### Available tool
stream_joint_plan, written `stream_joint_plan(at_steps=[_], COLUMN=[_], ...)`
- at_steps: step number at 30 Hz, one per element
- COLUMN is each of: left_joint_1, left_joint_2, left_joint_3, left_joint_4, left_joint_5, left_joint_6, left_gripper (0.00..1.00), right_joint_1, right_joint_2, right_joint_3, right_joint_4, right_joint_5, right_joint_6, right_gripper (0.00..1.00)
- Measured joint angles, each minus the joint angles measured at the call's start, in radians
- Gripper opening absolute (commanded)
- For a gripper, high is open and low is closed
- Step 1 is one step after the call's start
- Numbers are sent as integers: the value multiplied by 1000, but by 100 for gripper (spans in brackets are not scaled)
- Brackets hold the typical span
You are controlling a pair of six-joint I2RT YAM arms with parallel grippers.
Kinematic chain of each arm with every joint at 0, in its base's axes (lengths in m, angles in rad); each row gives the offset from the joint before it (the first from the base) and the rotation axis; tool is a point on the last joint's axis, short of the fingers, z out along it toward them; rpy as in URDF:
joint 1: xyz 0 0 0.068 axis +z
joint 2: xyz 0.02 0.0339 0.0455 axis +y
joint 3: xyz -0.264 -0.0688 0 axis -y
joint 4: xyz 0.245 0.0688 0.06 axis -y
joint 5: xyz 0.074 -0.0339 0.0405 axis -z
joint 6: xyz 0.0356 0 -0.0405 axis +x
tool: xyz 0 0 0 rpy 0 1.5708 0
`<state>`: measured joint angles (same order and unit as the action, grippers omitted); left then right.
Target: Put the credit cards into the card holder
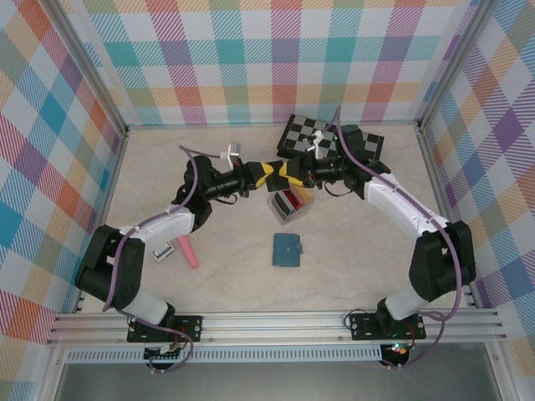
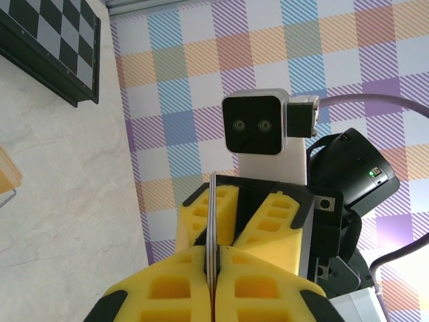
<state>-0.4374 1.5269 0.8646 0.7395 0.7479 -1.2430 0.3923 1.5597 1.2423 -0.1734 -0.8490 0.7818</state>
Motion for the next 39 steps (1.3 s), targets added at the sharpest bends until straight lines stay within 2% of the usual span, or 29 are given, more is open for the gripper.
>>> stream_joint_plan(at_steps=[3, 7, 9, 14, 18, 36, 39], left_joint_1=[0, 0, -1, 0, -1, -1, -1], left_joint_2=[0, 2, 4, 4, 4, 5, 7], left_joint_3=[0, 0, 0, 0, 0, -6, -8], left_joint_4=[1, 8, 8, 13, 15, 16, 16], left_joint_5=[0, 0, 0, -4, -5, -6, -6], left_joint_6=[-7, -30, -44, -55, -63, -69, -70], left_gripper=[0, 0, 2, 13, 15, 13, 11], right_joint_1=[0, 0, 0, 0, 0, -19, -20], right_joint_2=[16, 41, 41, 40, 40, 27, 21], right_joint_3=[1, 2, 10, 24, 24, 18, 14], right_joint_4=[10, 15, 4, -15, -27, -26, -26], right_joint_5=[-32, -60, -57, -31, -8, 48, 53], right_joint_6=[3, 2, -9, -16, -16, 2, 8], right_gripper=[34, 27, 23, 23, 23, 22, 18])
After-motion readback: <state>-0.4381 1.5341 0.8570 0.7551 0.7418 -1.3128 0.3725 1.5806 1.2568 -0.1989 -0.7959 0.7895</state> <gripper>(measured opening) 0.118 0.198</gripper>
